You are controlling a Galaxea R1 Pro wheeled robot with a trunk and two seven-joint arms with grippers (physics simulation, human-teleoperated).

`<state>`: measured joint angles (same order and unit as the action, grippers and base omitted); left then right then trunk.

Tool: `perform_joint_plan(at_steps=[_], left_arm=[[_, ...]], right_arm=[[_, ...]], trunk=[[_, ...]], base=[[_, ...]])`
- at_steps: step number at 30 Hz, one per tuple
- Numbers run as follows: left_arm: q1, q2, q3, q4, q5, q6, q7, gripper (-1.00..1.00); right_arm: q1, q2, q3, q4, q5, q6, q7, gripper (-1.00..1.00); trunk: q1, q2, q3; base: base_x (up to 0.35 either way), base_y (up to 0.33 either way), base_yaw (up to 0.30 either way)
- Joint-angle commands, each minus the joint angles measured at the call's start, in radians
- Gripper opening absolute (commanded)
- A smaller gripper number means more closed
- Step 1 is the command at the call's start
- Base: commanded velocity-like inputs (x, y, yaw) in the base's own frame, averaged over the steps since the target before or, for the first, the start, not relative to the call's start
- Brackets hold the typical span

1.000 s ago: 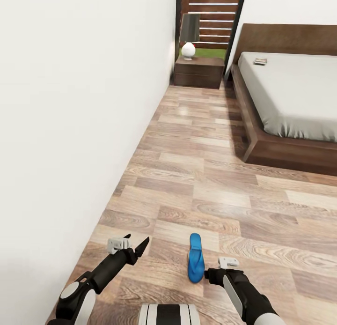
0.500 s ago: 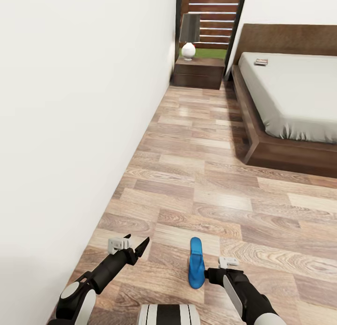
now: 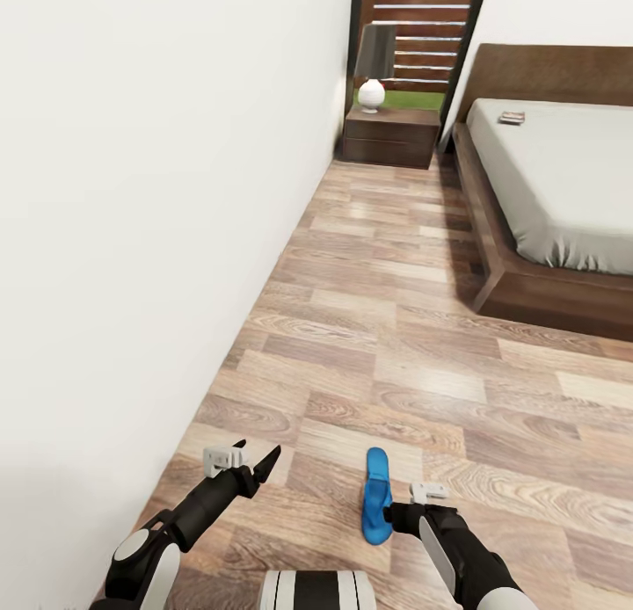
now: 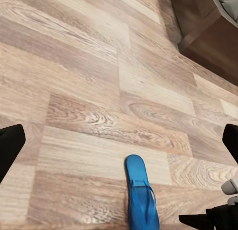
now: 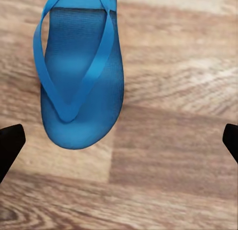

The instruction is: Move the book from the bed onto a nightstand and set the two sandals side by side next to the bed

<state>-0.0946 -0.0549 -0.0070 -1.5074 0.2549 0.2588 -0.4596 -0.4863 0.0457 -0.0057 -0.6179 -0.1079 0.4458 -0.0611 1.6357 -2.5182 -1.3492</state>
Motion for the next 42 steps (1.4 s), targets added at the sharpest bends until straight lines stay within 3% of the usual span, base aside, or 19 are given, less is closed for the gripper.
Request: perform_joint_plan(at_steps=[1, 19, 42], left_arm=[[0.000, 0.000, 0.001, -0.001, 0.010, 0.010, -0.002, 1.00], [0.000, 0.000, 0.000, -0.001, 0.010, 0.010, -0.002, 1.00], [0.000, -0.002, -0.002, 0.000, 0.010, 0.009, -0.002, 1.00]], right_arm=[[0.000, 0.000, 0.000, -0.002, -0.010, 0.004, -0.006, 1.00], [0.000, 0.000, 0.000, -0.002, -0.010, 0.004, -0.006, 1.00], [0.000, 0.000, 0.000, -0.001, -0.012, 0.004, -0.006, 1.00]], trunk=[[0.000, 0.000, -0.001], [0.000, 0.000, -0.001], [0.000, 0.000, -0.001]], base=[[0.000, 0.000, 0.055], [0.003, 0.000, 0.006], [0.109, 0.000, 0.000]])
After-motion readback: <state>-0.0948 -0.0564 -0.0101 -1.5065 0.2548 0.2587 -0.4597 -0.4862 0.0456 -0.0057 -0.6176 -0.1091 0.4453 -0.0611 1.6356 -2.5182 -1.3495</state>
